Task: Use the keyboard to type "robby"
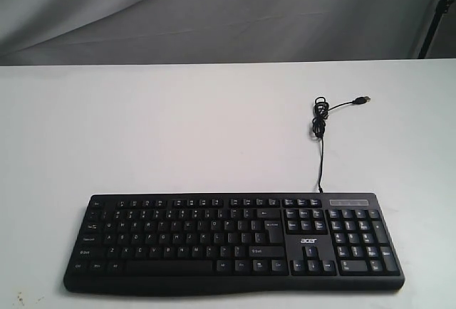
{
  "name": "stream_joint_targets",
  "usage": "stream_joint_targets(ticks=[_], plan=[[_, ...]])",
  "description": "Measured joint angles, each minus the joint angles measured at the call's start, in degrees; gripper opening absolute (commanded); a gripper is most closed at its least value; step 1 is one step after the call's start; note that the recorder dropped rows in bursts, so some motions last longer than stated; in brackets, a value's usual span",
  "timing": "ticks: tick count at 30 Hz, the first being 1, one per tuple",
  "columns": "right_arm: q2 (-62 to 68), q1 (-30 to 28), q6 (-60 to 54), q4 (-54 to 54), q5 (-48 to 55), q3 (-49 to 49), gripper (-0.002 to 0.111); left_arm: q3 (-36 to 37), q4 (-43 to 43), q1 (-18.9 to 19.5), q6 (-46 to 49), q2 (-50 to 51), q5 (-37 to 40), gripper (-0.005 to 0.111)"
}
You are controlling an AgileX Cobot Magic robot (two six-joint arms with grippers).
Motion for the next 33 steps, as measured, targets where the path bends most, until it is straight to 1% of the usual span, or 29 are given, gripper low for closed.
stream_joint_targets(ticks=[5, 9, 11, 15, 18, 24, 33], plan=[[-5.47, -1.58, 5.61, -0.57, 0.59, 8.22, 0.0, 0.0, 0.0, 0.0, 0.0, 0.0, 0.0, 0.0], [-9.48, -1.84, 6.86, 0.72, 0.58, 10.33, 0.0, 0.0, 0.0, 0.0, 0.0, 0.0, 0.0, 0.0], [-11.3, -1.84, 9.44, -0.59, 0.07, 11.09, 0.0, 0.0, 0.0, 0.0, 0.0, 0.0, 0.0, 0.0], [-13.18, -1.84, 18.1, -7.04, -1.14, 14.21, 0.0, 0.0, 0.0, 0.0, 0.0, 0.0, 0.0, 0.0], [-13.18, -1.84, 21.38, -12.64, -1.14, 17.36, 0.0, 0.0, 0.0, 0.0, 0.0, 0.0, 0.0, 0.0], [-13.18, -1.84, 23.11, -23.27, -0.65, 22.05, 0.0, 0.0, 0.0, 0.0, 0.0, 0.0, 0.0, 0.0], [-13.18, -1.84, 24.81, -30.72, 0.48, 25.9, 0.0, 0.0, 0.0, 0.0, 0.0, 0.0, 0.0, 0.0]])
